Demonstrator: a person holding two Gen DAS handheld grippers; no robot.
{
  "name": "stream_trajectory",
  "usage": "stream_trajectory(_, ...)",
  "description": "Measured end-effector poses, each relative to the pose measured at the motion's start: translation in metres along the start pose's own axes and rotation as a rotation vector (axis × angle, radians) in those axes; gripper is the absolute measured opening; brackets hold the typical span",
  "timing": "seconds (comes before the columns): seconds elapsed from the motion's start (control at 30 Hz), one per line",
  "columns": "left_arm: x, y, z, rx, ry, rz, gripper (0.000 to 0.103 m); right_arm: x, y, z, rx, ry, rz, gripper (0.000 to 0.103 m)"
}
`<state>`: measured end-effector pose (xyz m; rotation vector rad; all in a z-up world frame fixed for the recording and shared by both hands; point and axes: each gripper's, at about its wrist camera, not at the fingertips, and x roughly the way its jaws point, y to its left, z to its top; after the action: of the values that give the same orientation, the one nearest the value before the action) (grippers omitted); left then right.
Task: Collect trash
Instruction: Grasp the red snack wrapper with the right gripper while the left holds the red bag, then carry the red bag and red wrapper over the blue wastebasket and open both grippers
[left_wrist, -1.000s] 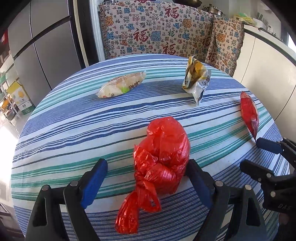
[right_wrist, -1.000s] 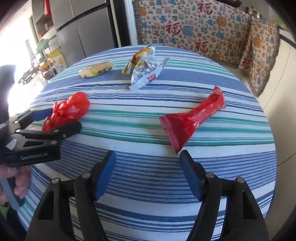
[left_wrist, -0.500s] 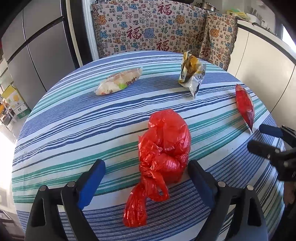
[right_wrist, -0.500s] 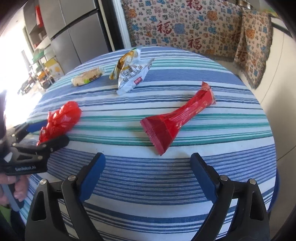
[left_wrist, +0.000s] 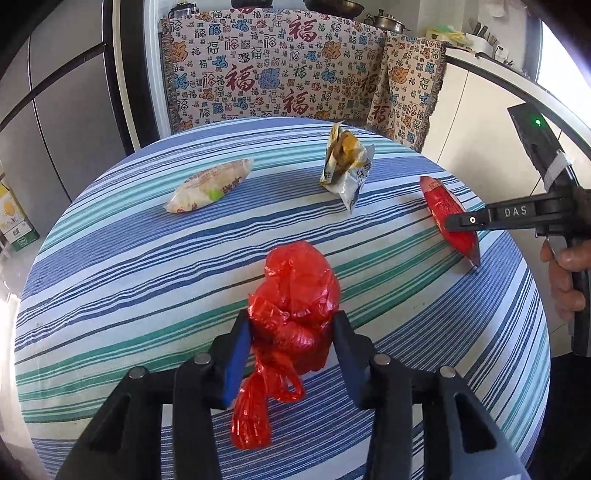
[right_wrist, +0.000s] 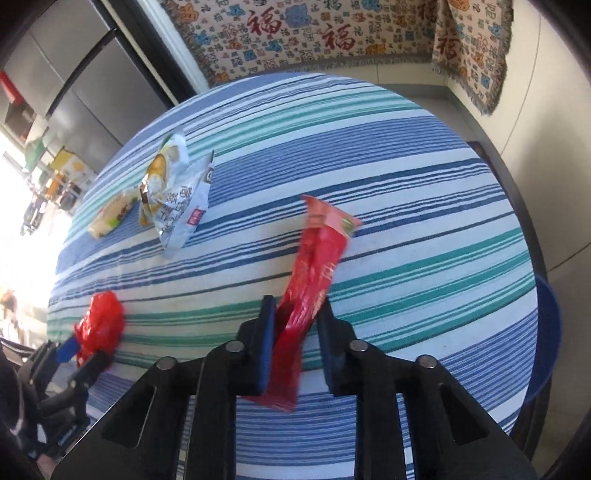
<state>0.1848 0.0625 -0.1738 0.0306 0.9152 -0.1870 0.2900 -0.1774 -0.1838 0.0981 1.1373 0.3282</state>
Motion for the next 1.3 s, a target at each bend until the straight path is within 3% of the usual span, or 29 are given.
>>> stream_trajectory(0.23, -0.016, -0.002, 0.0, -0.068, -0.046, -0.073, 0.043, -0.034, 0.013, -0.035, -0.11, -0.036, 0.045, 0.009)
stream_trajectory(0.43, -0.02, -0.017, -0.005, -0.065, -0.036, -0.099, 0.043, -0.032, 0.013, -0.065, -0.19, 0.018, 0.028, 0.01)
stream_trajectory(0.53, -0.016, -0.026, -0.007, -0.036, -0.031, -0.088, 0.043, -0.029, 0.015, -0.066, -0.217, 0.014, 0.008, 0.019)
stream_trajectory(0.6, -0.014, -0.028, -0.007, -0.034, -0.029, -0.093, 0.043, -0.028, 0.016, -0.062, -0.215, 0.012, 0.011, 0.039)
stream_trajectory(0.63, -0.014, -0.029, -0.007, -0.036, -0.029, -0.094, 0.043, -0.027, 0.018, -0.06, -0.215, 0.011, 0.007, 0.039)
stream_trajectory(0.7, -0.015, -0.03, -0.007, -0.037, -0.031, -0.099, 0.043, -0.024, 0.019, -0.056, -0.228, 0.017, -0.011, 0.032)
stream_trajectory(0.77, -0.016, -0.03, -0.007, -0.034, -0.037, -0.102, 0.043, -0.021, 0.019, -0.054, -0.239, 0.023, -0.022, 0.012)
stream_trajectory(0.83, -0.017, -0.032, -0.007, -0.027, -0.042, -0.105, 0.043, -0.025, 0.017, -0.055, -0.242, 0.007, -0.024, 0.006)
stream_trajectory(1.1, -0.016, -0.043, -0.012, -0.031, -0.031, -0.143, 0.043, -0.058, -0.008, -0.064, -0.137, -0.075, 0.078, 0.006)
stream_trajectory(1.3, -0.024, -0.086, 0.0, 0.03, -0.042, -0.175, 0.043, -0.094, -0.057, -0.069, -0.042, -0.141, 0.111, 0.006)
